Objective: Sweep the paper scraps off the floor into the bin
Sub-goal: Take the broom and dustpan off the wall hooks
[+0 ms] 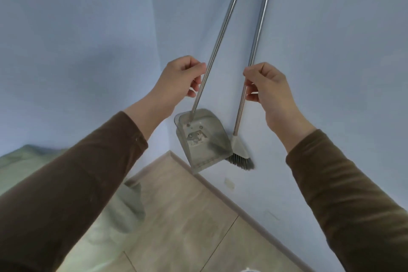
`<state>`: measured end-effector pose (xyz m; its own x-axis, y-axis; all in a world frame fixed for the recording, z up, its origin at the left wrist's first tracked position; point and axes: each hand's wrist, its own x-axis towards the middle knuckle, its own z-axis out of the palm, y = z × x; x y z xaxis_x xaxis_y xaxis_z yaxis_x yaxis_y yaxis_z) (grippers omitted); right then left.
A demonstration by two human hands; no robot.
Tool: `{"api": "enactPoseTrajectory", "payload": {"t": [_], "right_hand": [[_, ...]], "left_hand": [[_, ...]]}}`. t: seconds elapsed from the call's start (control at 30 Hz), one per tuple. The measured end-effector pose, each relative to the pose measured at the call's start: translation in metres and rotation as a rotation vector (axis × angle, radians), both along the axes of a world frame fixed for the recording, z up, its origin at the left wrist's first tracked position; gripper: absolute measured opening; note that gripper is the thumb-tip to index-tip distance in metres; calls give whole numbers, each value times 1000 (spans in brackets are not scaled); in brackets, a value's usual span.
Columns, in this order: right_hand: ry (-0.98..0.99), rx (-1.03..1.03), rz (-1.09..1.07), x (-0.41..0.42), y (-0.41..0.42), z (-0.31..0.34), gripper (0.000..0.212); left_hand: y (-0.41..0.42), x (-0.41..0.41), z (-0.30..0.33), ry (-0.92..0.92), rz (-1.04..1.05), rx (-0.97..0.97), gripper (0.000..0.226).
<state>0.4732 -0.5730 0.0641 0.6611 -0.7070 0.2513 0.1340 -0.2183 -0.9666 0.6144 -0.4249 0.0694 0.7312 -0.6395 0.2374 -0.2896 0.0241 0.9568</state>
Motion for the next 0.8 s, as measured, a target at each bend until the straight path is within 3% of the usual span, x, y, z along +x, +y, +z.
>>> {"api": "enactPoseTrajectory", "payload": {"t": [0.13,0.4,0.5,0.67,0.8], "right_hand": [[-17,-54,-39,34,-62,24,7],[19,-206,-143,97,-160,76,17],[76,-279,-180,121,-189,92,21],[169,-475,-278,155,-222,114,46],[245,-662,-415,173,-235,125,47]], "left_hand": [[-67,40,23,-66,16,-19,29],[-180,115,60,-163,116,-108,23],[-215,147,76,-224,138,-92,22],[-262,184,105,-345,162,3,38],[-292,202,121,-427,167,79,50]]}}
